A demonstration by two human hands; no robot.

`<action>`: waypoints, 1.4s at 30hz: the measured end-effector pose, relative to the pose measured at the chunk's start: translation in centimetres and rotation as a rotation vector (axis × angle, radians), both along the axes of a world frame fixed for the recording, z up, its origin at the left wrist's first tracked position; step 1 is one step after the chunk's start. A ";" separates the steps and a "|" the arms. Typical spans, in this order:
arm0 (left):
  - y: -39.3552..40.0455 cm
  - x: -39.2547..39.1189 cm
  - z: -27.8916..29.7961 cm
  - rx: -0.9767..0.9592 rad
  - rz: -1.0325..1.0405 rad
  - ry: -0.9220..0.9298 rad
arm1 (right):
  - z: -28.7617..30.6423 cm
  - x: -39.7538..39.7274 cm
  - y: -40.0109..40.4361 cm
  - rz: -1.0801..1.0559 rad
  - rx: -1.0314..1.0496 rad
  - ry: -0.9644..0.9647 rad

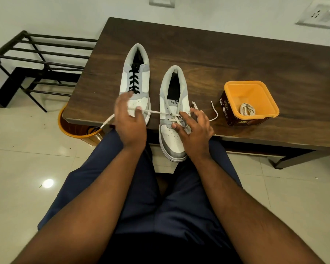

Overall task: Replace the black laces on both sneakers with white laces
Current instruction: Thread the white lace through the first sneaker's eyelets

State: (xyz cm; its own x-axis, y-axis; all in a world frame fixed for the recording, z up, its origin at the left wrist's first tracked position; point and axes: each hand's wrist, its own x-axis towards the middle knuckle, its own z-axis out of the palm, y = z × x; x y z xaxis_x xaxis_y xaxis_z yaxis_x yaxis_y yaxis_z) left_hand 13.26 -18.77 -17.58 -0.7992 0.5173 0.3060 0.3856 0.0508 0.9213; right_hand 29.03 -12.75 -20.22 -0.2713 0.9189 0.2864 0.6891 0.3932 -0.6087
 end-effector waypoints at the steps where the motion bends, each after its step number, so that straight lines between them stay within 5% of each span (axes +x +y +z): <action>1: 0.1 1.2 0.2 -0.036 -0.146 0.048 | 0.0 0.0 0.0 0.004 -0.004 0.004; 5: 1.0 3.5 -0.5 -0.149 -0.332 0.023 | 0.0 0.0 -0.2 0.009 -0.029 0.009; 10: 0.6 0.4 -0.5 -0.078 0.058 -0.106 | 0.0 0.2 -0.1 0.000 -0.045 0.017; 12: 0.2 -0.6 0.5 -0.075 0.131 -0.009 | 0.0 0.1 -0.1 0.002 -0.050 0.042; 15: 0.1 1.1 1.2 -0.106 -0.131 0.192 | 0.0 0.2 0.1 0.034 -0.097 0.179; 18: 0.7 2.9 0.5 -0.170 -0.317 0.087 | 0.1 0.7 1.0 0.013 -0.106 0.321; 22: 1.1 3.3 -0.2 -0.189 -0.334 0.003 | 0.5 0.7 2.3 0.071 -0.078 0.182; 29: 0.2 0.7 -0.8 -0.197 -0.084 -0.046 | 0.7 0.7 2.7 0.100 -0.098 0.274; 42: -0.9 -0.1 -0.2 -0.299 -0.075 0.054 | 1.1 -0.2 2.0 -0.102 -0.271 0.446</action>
